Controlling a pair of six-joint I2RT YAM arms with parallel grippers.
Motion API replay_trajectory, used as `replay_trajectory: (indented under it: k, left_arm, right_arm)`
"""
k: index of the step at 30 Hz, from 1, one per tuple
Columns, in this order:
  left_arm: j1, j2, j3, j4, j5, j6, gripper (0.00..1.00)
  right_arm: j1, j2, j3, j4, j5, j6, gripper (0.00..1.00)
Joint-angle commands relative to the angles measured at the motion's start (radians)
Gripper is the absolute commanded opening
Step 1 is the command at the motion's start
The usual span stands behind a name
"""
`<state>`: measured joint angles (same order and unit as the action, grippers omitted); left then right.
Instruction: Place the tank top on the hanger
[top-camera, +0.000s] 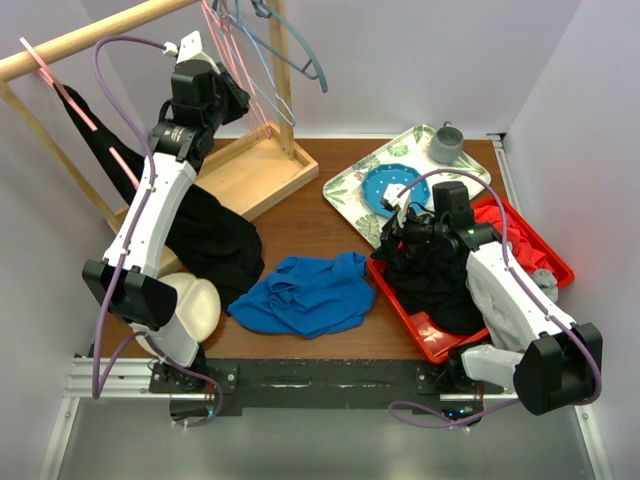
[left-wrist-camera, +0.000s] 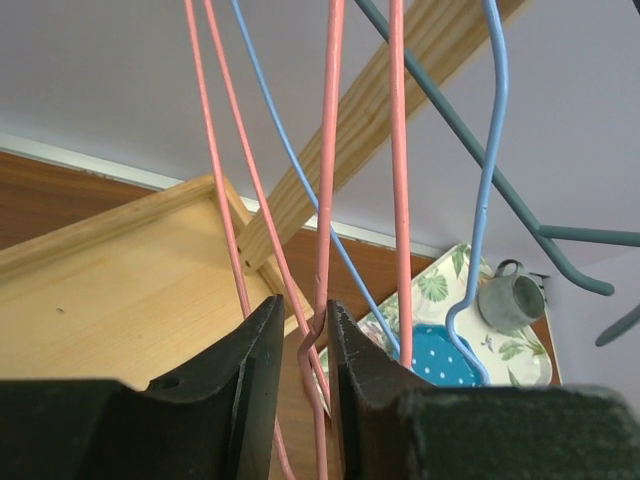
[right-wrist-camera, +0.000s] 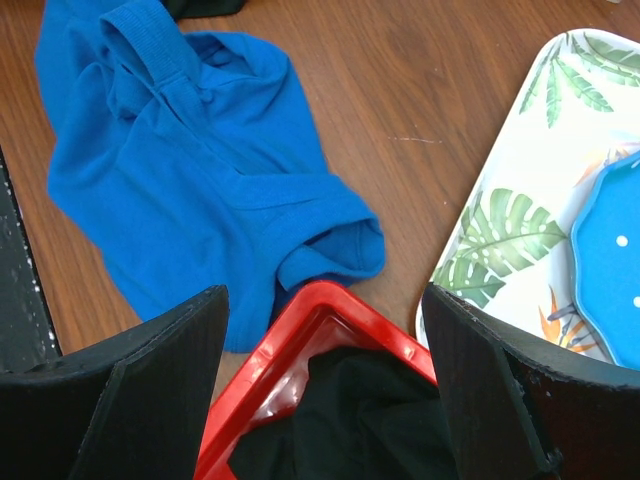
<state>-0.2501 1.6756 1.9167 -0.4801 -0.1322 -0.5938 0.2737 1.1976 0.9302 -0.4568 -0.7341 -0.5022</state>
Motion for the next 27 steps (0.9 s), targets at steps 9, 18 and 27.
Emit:
replay_trajectory:
  k: [9, 18, 27]
  left_arm:
    - [0.002, 0.027, 0.038, 0.058, -0.158, 0.164, 0.21]
    - [0.0, 0.038, 0.064, 0.123, -0.216, 0.265, 0.0]
    - [-0.012, -0.082, -0.016, 0.236, -0.262, 0.293, 0.0]
  right_arm:
    - [-0.01, -0.013, 0.001, 0.001, -0.044, -0.013, 0.83]
    - [-0.016, -0.015, 0.001, 0.001, -0.044, -0.013, 0.83]
    - [-0.019, -0.012, -0.001, 0.0, -0.042, -0.013, 0.83]
